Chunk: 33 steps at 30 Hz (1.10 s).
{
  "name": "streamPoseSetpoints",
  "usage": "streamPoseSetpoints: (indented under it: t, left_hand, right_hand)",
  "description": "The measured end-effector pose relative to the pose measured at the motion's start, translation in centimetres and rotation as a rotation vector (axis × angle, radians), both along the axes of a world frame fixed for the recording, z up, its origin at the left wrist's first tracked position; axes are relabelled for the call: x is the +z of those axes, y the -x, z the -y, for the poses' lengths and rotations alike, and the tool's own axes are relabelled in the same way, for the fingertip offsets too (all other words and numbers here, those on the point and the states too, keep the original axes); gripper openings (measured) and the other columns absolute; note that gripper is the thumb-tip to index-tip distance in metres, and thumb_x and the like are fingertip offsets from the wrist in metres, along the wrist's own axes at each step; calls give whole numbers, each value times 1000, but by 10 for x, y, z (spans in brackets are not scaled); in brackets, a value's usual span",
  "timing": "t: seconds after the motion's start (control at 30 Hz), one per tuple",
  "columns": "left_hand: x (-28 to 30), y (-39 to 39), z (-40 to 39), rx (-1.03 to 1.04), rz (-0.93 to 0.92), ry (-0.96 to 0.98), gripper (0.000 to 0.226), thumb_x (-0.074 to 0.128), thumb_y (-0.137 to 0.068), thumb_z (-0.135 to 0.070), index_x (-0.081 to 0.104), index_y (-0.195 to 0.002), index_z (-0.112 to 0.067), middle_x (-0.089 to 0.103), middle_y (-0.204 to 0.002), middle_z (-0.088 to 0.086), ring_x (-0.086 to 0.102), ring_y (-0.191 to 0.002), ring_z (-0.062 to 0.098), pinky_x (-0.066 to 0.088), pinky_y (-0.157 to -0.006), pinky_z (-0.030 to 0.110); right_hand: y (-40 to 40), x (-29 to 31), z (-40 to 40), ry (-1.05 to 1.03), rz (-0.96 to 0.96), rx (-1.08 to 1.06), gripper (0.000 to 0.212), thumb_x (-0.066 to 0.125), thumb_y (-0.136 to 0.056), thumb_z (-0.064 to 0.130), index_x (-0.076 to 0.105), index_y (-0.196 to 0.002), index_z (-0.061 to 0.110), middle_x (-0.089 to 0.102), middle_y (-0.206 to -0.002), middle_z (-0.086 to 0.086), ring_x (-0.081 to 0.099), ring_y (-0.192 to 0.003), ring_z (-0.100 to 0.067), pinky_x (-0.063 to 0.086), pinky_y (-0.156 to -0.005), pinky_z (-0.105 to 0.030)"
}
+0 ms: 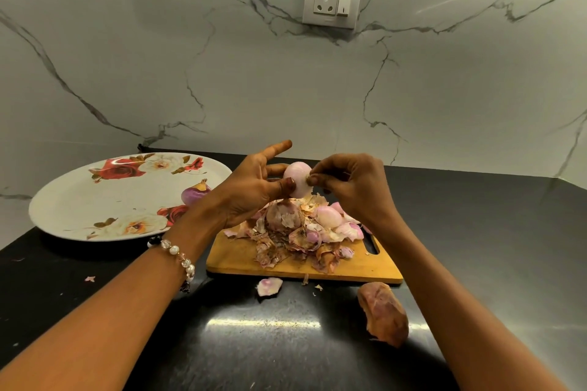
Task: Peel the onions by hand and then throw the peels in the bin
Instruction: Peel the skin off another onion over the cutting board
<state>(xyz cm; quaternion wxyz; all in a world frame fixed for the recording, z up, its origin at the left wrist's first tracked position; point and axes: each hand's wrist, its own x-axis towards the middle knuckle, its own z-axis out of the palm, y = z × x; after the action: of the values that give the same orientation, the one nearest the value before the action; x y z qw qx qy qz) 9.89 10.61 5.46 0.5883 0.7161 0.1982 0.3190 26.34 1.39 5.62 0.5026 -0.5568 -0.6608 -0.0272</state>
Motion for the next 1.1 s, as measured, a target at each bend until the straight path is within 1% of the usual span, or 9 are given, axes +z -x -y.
streamPoseSetpoints:
  t: [0.13, 0.23, 0.3, 0.4, 0.5, 0.6, 0.73, 0.97, 1.1]
  left_hand:
    - [0, 0, -1, 2, -43, -56, 82, 62, -82, 7, 25, -149, -23, 58, -130, 15, 61, -113, 29, 50, -94, 49]
    - [-2, -1, 0, -1, -47, -58, 81, 61, -83, 8, 24, -149, -23, 59, -129, 15, 62, -111, 28, 50, -94, 48]
    - [-2, -2, 0, -2, -25, -37, 81, 61, -83, 6, 24, -149, -22, 59, -128, 15, 62, -111, 27, 50, -95, 48]
    - [0, -2, 0, 7, 4, -42, 83, 63, -80, 1, 23, -150, -21, 61, -124, 9, 62, -113, 25, 49, -96, 44]
    - [3, -2, -1, 28, 1, -82, 81, 62, -83, 4, 23, -150, -21, 61, -118, 3, 61, -112, 22, 49, -95, 40]
    - [3, -2, -2, 49, -8, -100, 82, 63, -83, 4, 22, -150, -22, 60, -127, 11, 60, -115, 26, 49, -97, 44]
    - [1, -3, 1, 49, -43, -127, 83, 63, -83, 3, 21, -150, -22, 58, -131, 16, 60, -115, 28, 48, -97, 46]
    - [1, -3, 3, 47, -78, -163, 84, 63, -84, 4, 19, -151, -22, 59, -130, 14, 61, -113, 26, 50, -96, 42]
    - [1, -4, 3, 60, -85, -188, 85, 64, -84, 2, 17, -151, -21, 57, -132, 14, 59, -115, 24, 48, -96, 37]
  right_hand:
    - [4, 2, 0, 214, 44, -13, 7, 63, -91, 4, 64, -92, 11, 63, -85, 3, 62, -80, -16, 53, -70, -24]
    - [4, 1, -1, 323, 93, -30, 9, 53, -97, 6, 56, -94, 14, 58, -86, 7, 56, -80, -15, 46, -68, -20]
    - [2, 1, 0, 300, -16, 5, 10, 51, -98, 5, 57, -95, 12, 60, -87, 3, 56, -80, -14, 48, -68, -20]
    - [1, 3, 2, 149, -254, 63, 13, 53, -95, -2, 62, -101, 6, 65, -90, -5, 64, -82, -15, 55, -71, -23]
    - [1, 4, 2, 30, -181, 62, 20, 66, -87, -1, 66, -105, 8, 68, -98, -3, 67, -92, -16, 57, -81, -25]
    - [1, 3, 1, -24, -77, 60, 29, 73, -81, 0, 66, -109, 5, 69, -97, -4, 68, -91, -13, 56, -83, -21]
    - [1, 1, 0, 31, 24, 28, 43, 73, -80, -3, 59, -120, 5, 66, -91, -2, 68, -88, -13, 55, -81, -18]
    - [0, 1, 0, 175, -73, 51, 60, 68, -83, -8, 45, -136, 8, 62, -89, -2, 67, -91, -20, 57, -85, -32]
    - [1, 2, -1, 193, -192, 87, 61, 62, -86, -11, 41, -141, 6, 60, -89, -3, 65, -89, -18, 57, -83, -29]
